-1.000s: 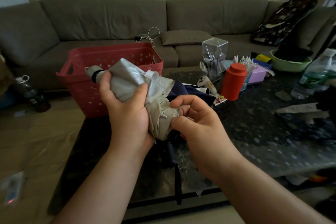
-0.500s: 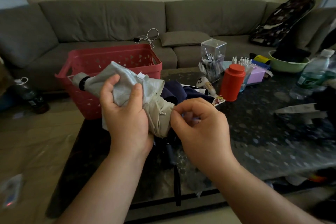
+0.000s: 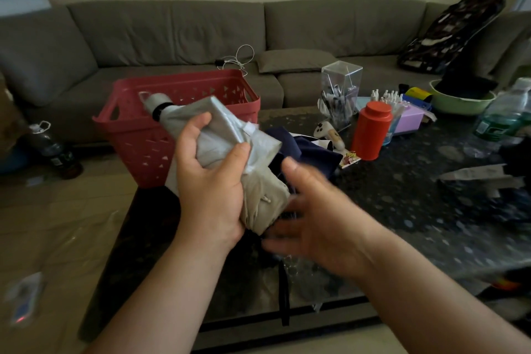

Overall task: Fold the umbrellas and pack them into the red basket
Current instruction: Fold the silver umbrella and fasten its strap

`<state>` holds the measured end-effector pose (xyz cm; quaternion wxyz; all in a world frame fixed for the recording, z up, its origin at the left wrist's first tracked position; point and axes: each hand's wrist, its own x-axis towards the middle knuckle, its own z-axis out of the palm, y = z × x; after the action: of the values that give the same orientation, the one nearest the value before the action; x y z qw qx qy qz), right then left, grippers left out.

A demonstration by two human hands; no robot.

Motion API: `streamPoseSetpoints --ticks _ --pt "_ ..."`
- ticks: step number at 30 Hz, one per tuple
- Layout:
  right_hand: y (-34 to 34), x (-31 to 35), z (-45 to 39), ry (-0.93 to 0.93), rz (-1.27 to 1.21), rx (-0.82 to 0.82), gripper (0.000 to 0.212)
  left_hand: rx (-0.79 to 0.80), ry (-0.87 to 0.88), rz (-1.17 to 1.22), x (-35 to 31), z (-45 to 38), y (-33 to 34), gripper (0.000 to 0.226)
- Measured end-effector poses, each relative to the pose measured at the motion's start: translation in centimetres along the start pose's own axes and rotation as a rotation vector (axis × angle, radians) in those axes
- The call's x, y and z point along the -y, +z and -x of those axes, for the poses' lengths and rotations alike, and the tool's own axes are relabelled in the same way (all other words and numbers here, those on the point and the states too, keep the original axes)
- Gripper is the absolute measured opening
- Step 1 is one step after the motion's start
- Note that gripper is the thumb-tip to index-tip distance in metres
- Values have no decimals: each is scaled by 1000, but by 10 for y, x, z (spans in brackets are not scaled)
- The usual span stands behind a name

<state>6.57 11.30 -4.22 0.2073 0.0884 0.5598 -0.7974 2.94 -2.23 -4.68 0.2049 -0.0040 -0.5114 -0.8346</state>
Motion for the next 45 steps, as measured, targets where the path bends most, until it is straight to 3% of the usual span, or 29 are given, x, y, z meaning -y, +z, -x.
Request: streamPoseSetpoints --ticks 2,3,7,12,16,18,21,25,27,29,31,33,35,37,45 --pt "3 -7 1 171 -17 174 64 69 -2 10 0 3 3 59" --pt "2 -8 1 172 -45 206 57 93 5 6 -1 3 3 60" --pt "-5 -7 1 5 -93 203 48 204 31 -16 -3 0 -1 60" --pt "-7 -11 -2 -320 64 -2 37 268 -15 -8 0 2 1 58" --pt "-4 -19 -4 -750 557 -353 21 200 5 -37 10 9 10 54" --pt "-2 -28 -10 -917 745 -496 29 149 36 -53 13 16 14 54" --pt "-2 -35 -15 -1016 788 -482 35 86 86 -45 10 19 16 54" --pt "-16 -15 -6 -703 594 -111 26 64 89 -22 2 14 9 54" --pt "-25 1 -1 -631 470 -137 40 57 82 -28 0 11 6 54" --pt "-33 12 3 -700 473 -303 51 57 72 -42 0 10 5 54" --pt "-33 15 5 -838 532 -389 33 66 52 -38 1 11 7 54" --pt "-28 15 7 -1006 696 -366 6 83 11 -22 2 14 9 54" --pt "-29 11 2 -1125 904 -332 17 117 -65 12 3 17 11 54" --pt "-30 10 -2 -1076 932 -317 30 171 -158 37 4 22 14 52" --pt "-25 23 2 -570 89 -228 17 280 -388 142 5 22 17 50"
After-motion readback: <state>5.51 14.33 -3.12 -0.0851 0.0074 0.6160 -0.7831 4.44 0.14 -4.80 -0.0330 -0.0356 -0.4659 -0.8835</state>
